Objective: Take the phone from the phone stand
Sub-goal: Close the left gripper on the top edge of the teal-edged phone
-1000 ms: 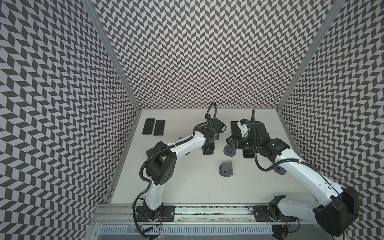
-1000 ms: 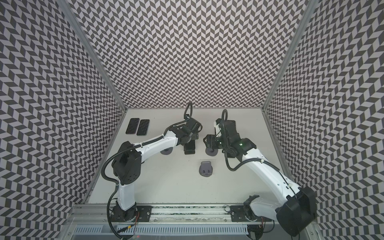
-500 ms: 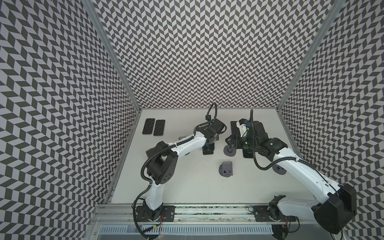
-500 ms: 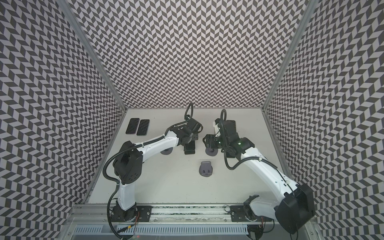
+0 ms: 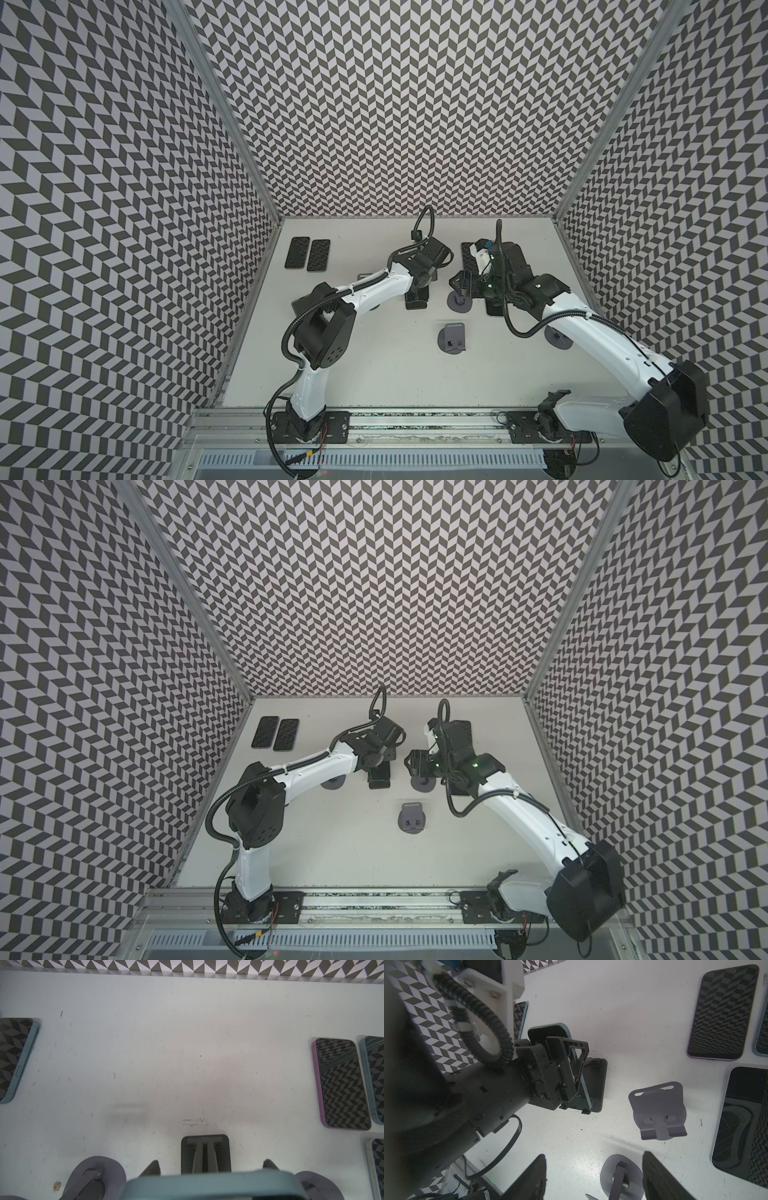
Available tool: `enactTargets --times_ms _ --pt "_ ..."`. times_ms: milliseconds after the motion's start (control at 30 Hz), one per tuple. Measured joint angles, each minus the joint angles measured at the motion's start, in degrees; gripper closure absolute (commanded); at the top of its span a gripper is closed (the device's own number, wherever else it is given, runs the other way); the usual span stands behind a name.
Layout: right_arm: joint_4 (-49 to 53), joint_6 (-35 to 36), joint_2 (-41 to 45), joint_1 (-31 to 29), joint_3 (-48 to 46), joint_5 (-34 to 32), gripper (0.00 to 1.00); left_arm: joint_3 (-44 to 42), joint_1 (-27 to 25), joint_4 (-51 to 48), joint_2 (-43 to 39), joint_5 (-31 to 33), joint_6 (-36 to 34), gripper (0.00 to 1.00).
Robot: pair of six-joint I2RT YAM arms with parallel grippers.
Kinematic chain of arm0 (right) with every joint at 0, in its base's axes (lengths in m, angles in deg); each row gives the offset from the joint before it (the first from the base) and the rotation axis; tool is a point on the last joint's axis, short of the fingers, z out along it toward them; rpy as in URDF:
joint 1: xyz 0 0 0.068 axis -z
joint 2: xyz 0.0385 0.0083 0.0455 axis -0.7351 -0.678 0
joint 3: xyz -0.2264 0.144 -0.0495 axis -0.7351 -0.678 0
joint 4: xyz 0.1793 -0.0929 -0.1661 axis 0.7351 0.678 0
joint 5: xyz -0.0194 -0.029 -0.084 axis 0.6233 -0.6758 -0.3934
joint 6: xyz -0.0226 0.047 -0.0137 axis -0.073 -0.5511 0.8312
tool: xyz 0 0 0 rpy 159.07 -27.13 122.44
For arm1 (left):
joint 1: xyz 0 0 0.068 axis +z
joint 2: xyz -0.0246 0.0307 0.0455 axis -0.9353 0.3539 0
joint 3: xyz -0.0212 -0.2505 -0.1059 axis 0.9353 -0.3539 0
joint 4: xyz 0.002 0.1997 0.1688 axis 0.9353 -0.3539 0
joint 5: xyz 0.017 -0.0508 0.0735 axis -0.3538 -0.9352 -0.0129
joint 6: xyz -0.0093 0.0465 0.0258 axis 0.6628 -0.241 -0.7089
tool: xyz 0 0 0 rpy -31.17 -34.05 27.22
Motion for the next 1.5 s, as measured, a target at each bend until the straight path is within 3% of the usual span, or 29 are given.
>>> enactTargets --times_ms 933,1500 --pt "0.46 0.57 -0.37 0.02 2.01 0.74 0.31 -2.12 0.0 1.36 -3.56 -1.01 -2.8 0.39" --pt "-2.56 2.4 0.17 0.0 1.4 4.59 0.34 -2.64 0.63 1.33 -5.84 -2.73 -4.35 0.4"
